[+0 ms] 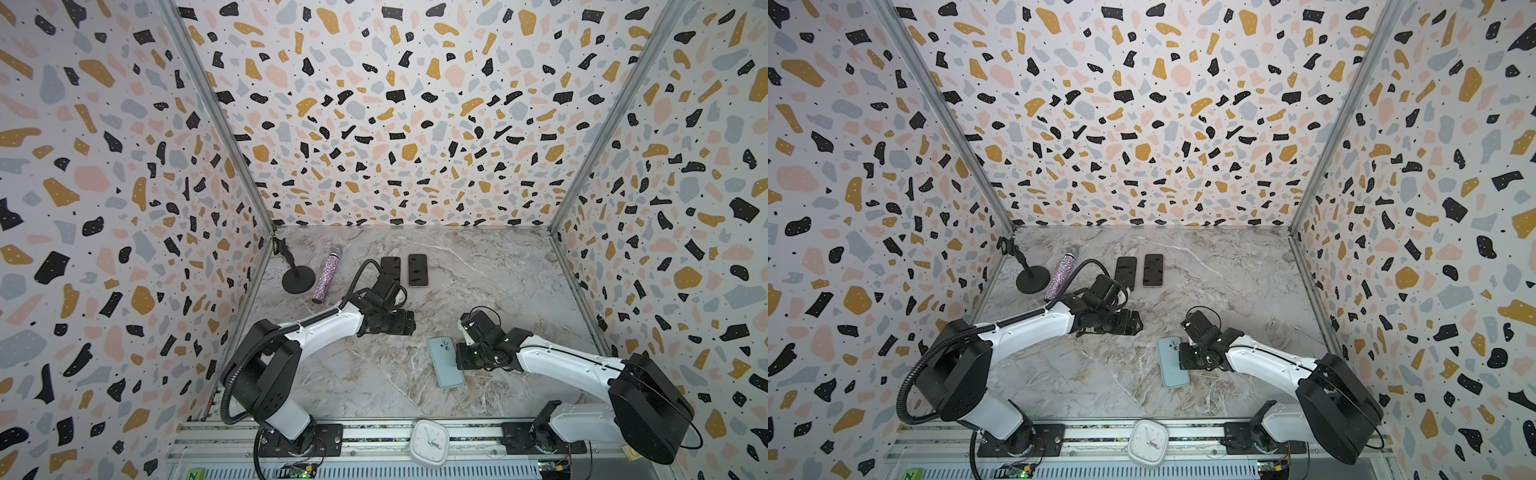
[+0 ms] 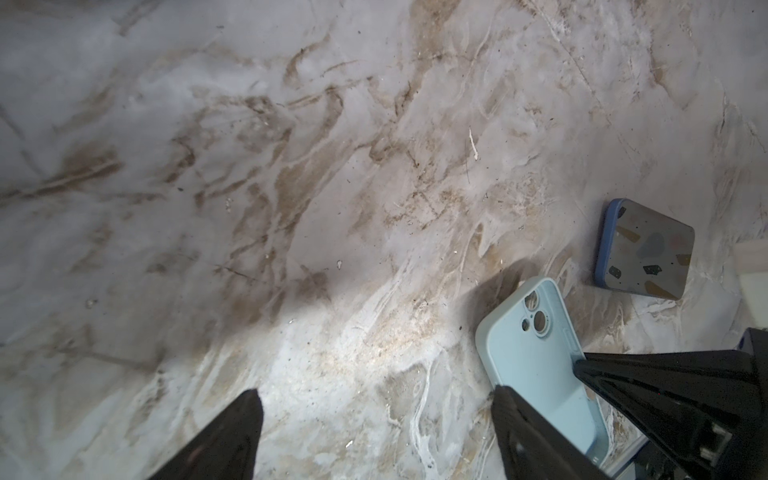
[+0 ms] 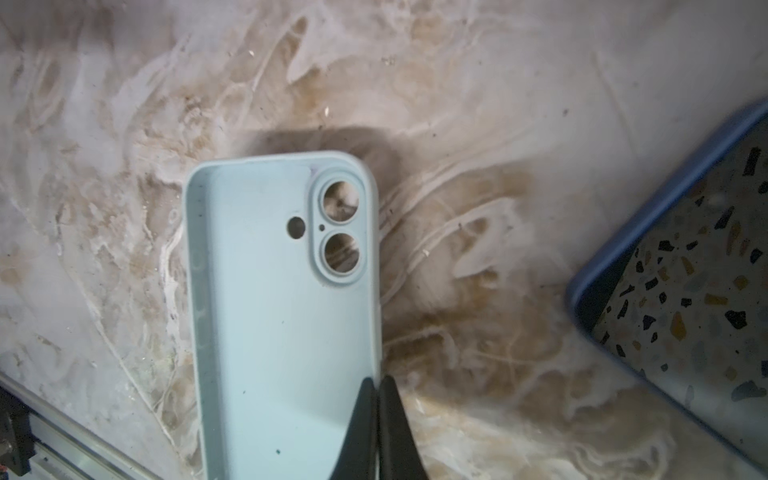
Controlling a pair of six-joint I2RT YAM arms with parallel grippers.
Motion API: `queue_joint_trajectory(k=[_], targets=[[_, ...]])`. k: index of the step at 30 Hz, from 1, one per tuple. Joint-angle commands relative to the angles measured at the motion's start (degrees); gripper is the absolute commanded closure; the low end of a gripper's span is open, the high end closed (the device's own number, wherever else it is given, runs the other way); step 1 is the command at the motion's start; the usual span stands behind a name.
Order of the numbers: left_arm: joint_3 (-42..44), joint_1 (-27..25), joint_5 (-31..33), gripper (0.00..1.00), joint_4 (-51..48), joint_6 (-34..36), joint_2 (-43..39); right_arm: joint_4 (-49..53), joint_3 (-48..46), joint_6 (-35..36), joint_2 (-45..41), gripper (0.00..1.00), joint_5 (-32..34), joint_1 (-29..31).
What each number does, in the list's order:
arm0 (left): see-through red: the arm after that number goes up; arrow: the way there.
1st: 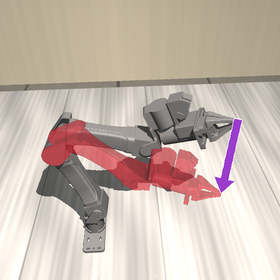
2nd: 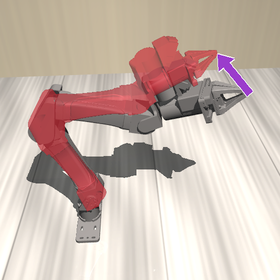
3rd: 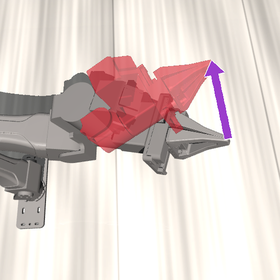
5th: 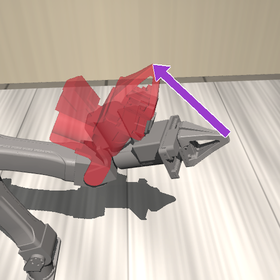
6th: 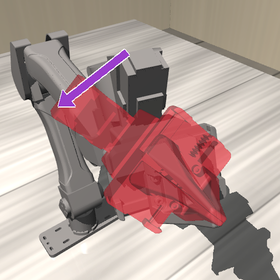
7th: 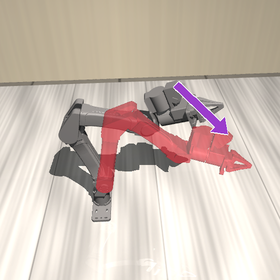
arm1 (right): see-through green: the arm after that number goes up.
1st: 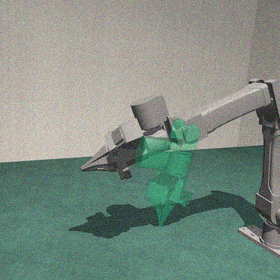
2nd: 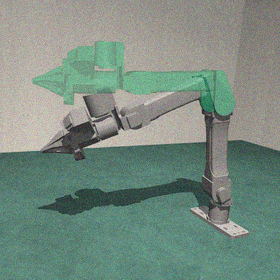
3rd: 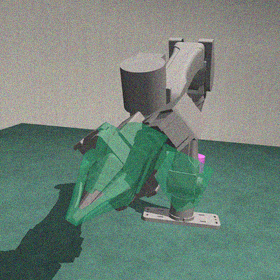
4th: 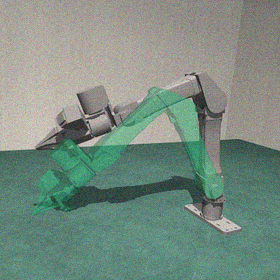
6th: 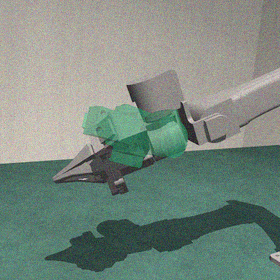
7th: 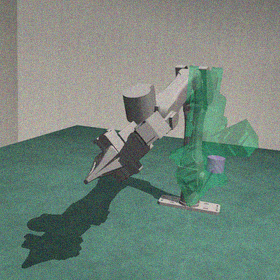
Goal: Put the phone into the phone case
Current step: 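Grip the light blue case and drag it nearer the robot with the right gripper, then release the case and move the right gripper to the blue-edged phone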
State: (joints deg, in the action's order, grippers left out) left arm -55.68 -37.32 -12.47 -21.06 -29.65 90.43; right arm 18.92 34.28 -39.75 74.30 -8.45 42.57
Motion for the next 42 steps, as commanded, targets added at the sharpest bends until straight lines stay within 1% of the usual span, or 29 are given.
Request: queue_joint_trajectory(k=[1, 6, 8, 11, 13, 15, 19, 22, 32, 36, 39, 42], targets=[[0.43, -0.23, 0.59, 0.13, 0.8, -0.43, -1.9, -1.69, -0.76, -1.47, -0.37, 0.93, -0.96, 0.5], [-0.03, -0.25, 1.04, 0.13, 0.48, -0.15, -1.54, -1.62, -1.11, -0.45, -0.84, 0.77, -0.32, 0.35], [0.05, -0.22, 1.07, 0.13, 0.63, -0.15, -1.2, -1.09, -1.06, 0.57, -0.91, 0.66, 0.57, -0.56], [0.01, -0.29, 0.9, 0.13, 0.67, -0.41, -1.09, -0.08, -1.06, 1.66, -2.13, 0.53, 0.3, -2.29], [0.17, -0.3, 0.86, 0.13, 0.9, -0.64, -1.51, 0.83, -1.31, 2.04, -3.83, 0.45, 0.92, -3.26], [0.46, -0.3, 0.79, 0.13, 1.18, -0.89, -1.93, 1.45, -1.82, 2.38, -5.65, 0.4, 1.33, -4.61], [1.01, -0.47, 0.25, 0.13, 1.32, -1.12, -1.8, 0.55, -4.16, 3.82, -8.35, 0.34, 0.91, -9.21], [1.06, -0.5, -0.01, 0.13, 1.33, -1.03, -1.33, -0.46, -5.17, 4.74, -8.19, 0.33, -0.38, -12.01], [0.0, -0.64, -0.97, 0.13, 1.79, -1.33, 0.68, -2.92, -5.48, 5.68, -4.73, 0.33, -0.66, -13.9], [-0.11, -0.9, -1.01, 0.13, 1.72, -1.44, 1.08, -2.27, -3.62, 6.8, -4.5, 0.33, -0.69, -14.85], [-0.04, -0.98, -0.98, 0.13, 1.84, -1.57, 1.06, -0.22, -0.67, 8.95, -5.03, 0.32, 2.17, -16.01], [-0.01, -1.16, -1.22, 0.13, 2.12, -1.73, 1.18, 1.02, 2.41, 11.5, -5.01, 0.24, 6.58, -19.09]])
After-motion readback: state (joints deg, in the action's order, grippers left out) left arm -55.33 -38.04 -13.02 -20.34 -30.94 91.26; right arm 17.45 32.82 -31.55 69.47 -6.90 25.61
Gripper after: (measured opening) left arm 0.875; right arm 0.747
